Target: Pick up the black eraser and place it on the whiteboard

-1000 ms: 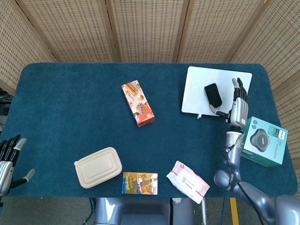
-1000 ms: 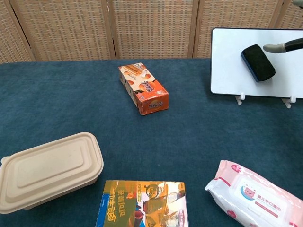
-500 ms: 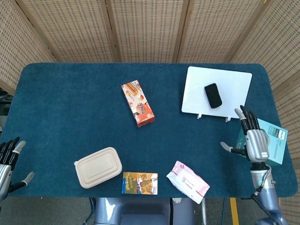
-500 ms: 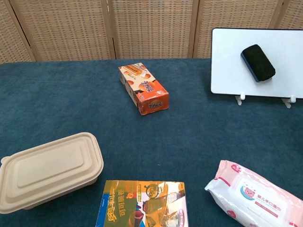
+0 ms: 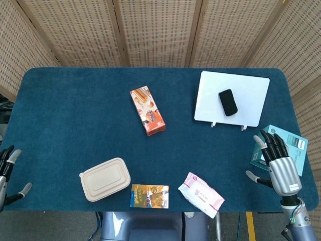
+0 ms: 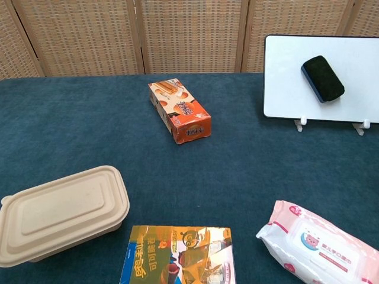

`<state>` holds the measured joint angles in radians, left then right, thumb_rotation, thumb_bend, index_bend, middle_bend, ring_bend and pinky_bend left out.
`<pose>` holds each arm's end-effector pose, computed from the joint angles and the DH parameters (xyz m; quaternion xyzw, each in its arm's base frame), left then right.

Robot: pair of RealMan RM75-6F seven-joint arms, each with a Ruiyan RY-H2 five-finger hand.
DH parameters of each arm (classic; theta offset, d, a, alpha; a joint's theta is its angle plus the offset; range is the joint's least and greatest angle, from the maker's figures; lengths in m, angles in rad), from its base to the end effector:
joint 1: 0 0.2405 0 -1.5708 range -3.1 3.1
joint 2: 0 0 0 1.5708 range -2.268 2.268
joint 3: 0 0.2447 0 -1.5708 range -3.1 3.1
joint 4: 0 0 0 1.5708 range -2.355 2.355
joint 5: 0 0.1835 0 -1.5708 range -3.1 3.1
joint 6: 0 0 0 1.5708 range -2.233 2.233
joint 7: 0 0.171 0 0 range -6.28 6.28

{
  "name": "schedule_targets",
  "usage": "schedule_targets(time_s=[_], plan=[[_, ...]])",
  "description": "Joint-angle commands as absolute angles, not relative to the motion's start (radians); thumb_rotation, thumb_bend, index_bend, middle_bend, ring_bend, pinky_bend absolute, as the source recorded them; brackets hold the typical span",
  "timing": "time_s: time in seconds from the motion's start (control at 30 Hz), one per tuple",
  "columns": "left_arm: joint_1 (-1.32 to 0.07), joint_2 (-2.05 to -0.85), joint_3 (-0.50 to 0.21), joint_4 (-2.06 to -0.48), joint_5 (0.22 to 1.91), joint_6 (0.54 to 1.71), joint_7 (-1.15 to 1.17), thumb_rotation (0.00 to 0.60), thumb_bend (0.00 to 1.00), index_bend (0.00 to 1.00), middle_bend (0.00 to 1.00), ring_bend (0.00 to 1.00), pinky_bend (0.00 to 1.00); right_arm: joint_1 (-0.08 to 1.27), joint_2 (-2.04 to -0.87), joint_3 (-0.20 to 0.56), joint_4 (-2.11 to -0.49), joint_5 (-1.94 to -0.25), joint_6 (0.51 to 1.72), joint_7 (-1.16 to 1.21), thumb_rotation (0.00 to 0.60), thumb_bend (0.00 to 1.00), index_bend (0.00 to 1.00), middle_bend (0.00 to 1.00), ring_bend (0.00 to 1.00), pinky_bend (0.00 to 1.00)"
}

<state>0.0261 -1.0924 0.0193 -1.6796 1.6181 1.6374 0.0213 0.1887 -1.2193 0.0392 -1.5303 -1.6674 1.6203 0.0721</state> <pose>-0.2776 0.1599 0.1868 -0.5855 -0.3785 -0.4090 0.5888 -0.2409 -0.2260 0.1631 0.6162 -0.3123 0.5082 0.5142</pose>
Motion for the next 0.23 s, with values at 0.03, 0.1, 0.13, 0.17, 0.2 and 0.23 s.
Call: schedule_targets(time_s=[0.03, 0.1, 0.13, 0.17, 0.2, 0.23], plan=[[0.028, -1.093, 0.017, -1.678, 1.614, 1.637, 0.025, 0.6, 0.24, 0.0, 0.0, 0.0, 0.0, 0.187, -1.184, 0.02, -1.555, -1.684, 1.589, 0.006, 0.6, 0.05, 0.0, 0.0, 0.0, 0.0], [0.028, -1.093, 0.015, -1.678, 1.613, 1.639, 0.026, 0.6, 0.24, 0.0, 0.0, 0.0, 0.0, 0.185, -1.18, 0.022, -1.563, -1.69, 1.591, -0.02, 0.6, 0.05, 0.0, 0.0, 0.0, 0.0], [0.028, -1.093, 0.014, -1.677, 1.612, 1.639, 0.025, 0.6, 0.24, 0.0, 0.0, 0.0, 0.0, 0.184, -1.18, 0.023, -1.566, -1.69, 1.591, -0.024, 0.6, 0.05, 0.0, 0.0, 0.0, 0.0], [0.029, -1.092, 0.013, -1.677, 1.609, 1.638, 0.025, 0.6, 0.24, 0.0, 0.0, 0.0, 0.0, 0.183, -1.179, 0.023, -1.569, -1.688, 1.588, -0.027, 0.6, 0.05, 0.0, 0.0, 0.0, 0.0], [0.028, -1.091, 0.012, -1.678, 1.606, 1.636, 0.024, 0.6, 0.24, 0.0, 0.0, 0.0, 0.0, 0.182, -1.178, 0.023, -1.572, -1.686, 1.584, -0.03, 0.6, 0.05, 0.0, 0.0, 0.0, 0.0], [0.029, -1.091, 0.012, -1.678, 1.604, 1.634, 0.024, 0.6, 0.24, 0.0, 0.0, 0.0, 0.0, 0.183, -1.176, 0.023, -1.574, -1.684, 1.581, -0.032, 0.6, 0.05, 0.0, 0.0, 0.0, 0.0]])
